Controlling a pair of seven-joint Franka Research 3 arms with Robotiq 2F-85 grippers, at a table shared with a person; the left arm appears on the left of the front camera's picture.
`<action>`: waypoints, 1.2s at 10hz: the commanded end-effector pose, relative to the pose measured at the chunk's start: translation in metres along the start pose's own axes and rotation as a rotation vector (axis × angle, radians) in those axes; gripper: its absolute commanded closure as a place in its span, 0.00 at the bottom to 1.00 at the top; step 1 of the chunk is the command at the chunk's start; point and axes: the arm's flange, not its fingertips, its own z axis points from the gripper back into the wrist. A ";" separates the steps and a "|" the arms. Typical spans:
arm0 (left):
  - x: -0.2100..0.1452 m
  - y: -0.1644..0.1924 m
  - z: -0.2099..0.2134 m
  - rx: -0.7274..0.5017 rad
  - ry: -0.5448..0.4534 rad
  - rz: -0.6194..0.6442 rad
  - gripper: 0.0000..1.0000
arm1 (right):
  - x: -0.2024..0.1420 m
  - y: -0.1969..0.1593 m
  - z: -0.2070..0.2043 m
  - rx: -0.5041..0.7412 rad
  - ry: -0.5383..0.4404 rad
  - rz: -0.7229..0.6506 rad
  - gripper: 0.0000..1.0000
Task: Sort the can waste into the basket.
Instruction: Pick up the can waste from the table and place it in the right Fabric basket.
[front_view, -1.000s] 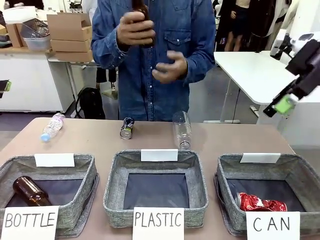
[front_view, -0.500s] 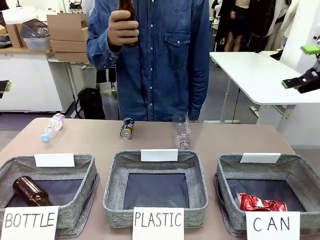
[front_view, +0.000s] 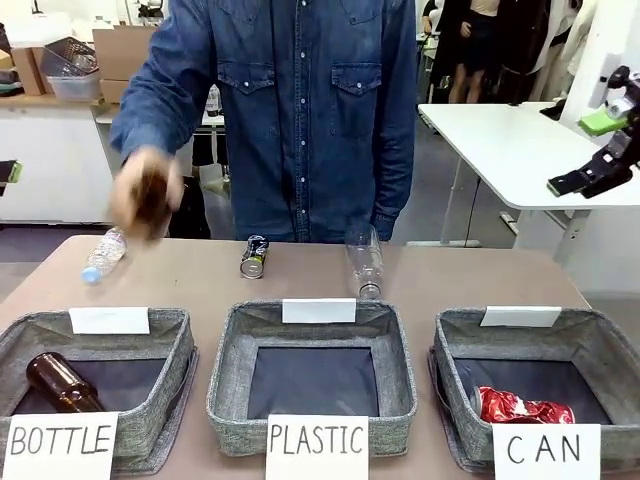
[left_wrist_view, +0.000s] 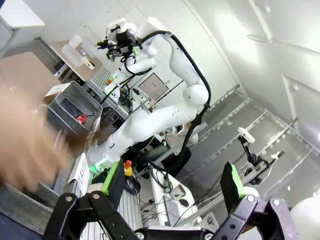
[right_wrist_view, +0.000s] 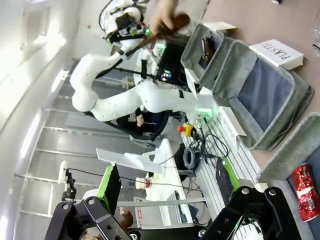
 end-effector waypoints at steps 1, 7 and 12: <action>0.013 -0.094 0.012 0.057 0.121 -0.085 0.00 | -0.002 0.001 0.008 -0.007 0.004 0.021 0.00; 0.005 -0.166 0.041 0.217 0.078 -0.147 0.00 | -0.002 0.001 0.008 -0.007 0.004 0.021 0.00; 0.005 -0.166 0.041 0.217 0.078 -0.147 0.00 | -0.002 0.001 0.008 -0.007 0.004 0.021 0.00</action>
